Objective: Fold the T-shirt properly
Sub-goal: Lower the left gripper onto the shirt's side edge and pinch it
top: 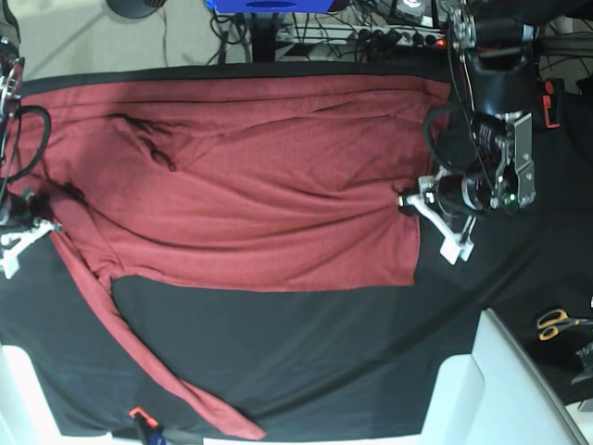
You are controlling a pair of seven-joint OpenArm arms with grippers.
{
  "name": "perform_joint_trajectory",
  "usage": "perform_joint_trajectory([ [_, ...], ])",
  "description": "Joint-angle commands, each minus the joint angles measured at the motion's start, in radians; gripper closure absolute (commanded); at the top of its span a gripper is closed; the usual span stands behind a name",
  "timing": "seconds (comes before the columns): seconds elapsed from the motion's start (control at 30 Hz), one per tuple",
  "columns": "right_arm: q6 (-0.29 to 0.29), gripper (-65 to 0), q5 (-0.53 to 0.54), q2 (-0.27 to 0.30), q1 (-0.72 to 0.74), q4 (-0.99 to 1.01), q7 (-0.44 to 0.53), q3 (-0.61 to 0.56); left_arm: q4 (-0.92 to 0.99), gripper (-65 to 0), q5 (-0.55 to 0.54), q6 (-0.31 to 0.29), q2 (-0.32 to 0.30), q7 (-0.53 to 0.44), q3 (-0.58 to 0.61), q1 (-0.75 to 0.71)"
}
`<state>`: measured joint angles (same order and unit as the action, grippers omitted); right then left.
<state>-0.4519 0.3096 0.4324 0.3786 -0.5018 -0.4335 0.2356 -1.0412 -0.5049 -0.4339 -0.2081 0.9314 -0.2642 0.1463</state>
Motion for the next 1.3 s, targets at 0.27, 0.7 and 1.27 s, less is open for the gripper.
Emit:
perform_joint_trajectory([
  [0.27,0.000,0.0,0.007,0.023,0.023,-0.014,0.014,0.001,-0.147,0.0,-0.008,0.083,-0.007,-0.001,-0.002,-0.089],
  [0.7,0.000,0.0,0.007,0.023,0.023,-0.014,0.014,0.001,-0.278,-22.9,-0.007,0.083,-0.012,0.082,-0.002,-0.101],
  [1.27,0.000,0.0,0.006,0.023,0.023,-0.014,0.012,0.001,-0.196,-51.2,0.004,0.135,-0.030,0.079,-0.180,0.034],
])
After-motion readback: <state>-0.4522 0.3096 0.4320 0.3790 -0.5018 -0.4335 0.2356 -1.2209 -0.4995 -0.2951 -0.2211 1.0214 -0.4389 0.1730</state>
